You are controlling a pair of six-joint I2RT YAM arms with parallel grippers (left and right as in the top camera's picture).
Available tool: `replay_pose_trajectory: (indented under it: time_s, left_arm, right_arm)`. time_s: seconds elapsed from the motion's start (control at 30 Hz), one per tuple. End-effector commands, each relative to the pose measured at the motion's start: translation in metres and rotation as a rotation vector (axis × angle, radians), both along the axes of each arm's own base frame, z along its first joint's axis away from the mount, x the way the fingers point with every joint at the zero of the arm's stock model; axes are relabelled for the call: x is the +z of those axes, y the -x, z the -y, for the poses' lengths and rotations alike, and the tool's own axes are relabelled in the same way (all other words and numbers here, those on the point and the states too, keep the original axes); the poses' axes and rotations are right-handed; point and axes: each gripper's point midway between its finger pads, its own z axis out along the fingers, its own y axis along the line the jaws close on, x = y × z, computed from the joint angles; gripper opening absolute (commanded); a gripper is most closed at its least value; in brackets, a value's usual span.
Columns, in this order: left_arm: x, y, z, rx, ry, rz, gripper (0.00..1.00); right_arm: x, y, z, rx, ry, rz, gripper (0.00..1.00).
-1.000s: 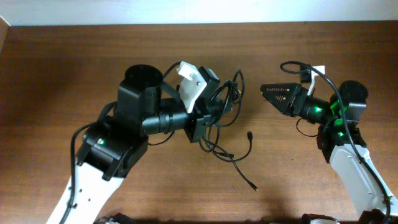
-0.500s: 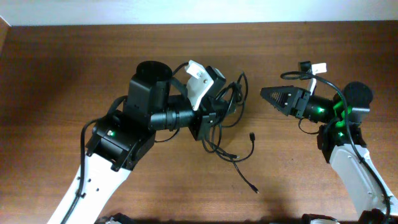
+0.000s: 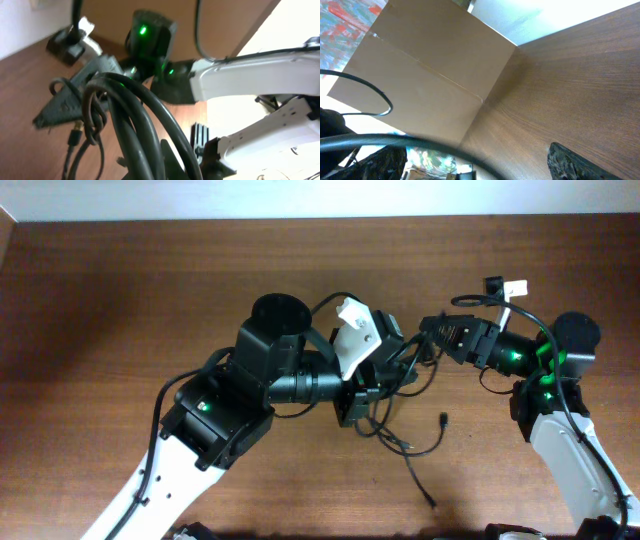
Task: Untangle cables
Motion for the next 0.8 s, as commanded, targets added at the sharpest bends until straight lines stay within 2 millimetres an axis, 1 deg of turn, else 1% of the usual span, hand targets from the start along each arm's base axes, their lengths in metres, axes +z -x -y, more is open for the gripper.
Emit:
replay_pose_trajectory:
  time_s: [0.0, 0.13, 0.2, 0.3, 0.37, 0.47, 0.6, 0.7, 0.77]
  left_arm:
    - [0.025, 0.016, 0.006, -0.105, 0.077, 0.069, 0.0]
    - [0.035, 0.023, 0.008, -0.15, 0.116, 0.099, 0.0]
    - [0.038, 0.023, 0.008, -0.153, 0.125, 0.111, 0.0]
    - [0.051, 0.026, 0.004, -0.148, 0.156, 0.157, 0.0]
    - [0.066, 0.027, -0.005, -0.131, 0.187, 0.206, 0.0]
    - [0.081, 0.026, -0.023, -0.086, 0.209, 0.253, 0.0]
    - [0.096, 0.021, -0.047, -0.014, 0.226, 0.305, 0.0]
    - [0.103, 0.018, -0.061, 0.03, 0.232, 0.333, 0.0]
    - [0.106, 0.016, -0.066, 0.05, 0.233, 0.344, 0.0]
  right_arm:
    - [0.001, -0.003, 0.002, -0.018, 0.012, 0.026, 0.89]
    - [-0.007, -0.007, 0.004, -0.042, 0.023, 0.003, 0.89]
    - [-0.015, -0.011, 0.006, -0.075, 0.034, -0.03, 0.89]
    - [-0.031, -0.018, 0.012, -0.137, 0.049, -0.111, 0.9]
    - [-0.045, -0.023, 0.017, -0.191, 0.06, -0.191, 0.91]
    - [-0.057, -0.025, 0.021, -0.232, 0.07, -0.254, 0.94]
    - [-0.061, -0.025, 0.022, -0.24, 0.073, -0.276, 0.94]
    - [-0.063, -0.026, 0.023, -0.256, 0.078, -0.284, 0.95]
    - [-0.063, -0.026, 0.023, -0.256, 0.078, -0.284, 0.95]
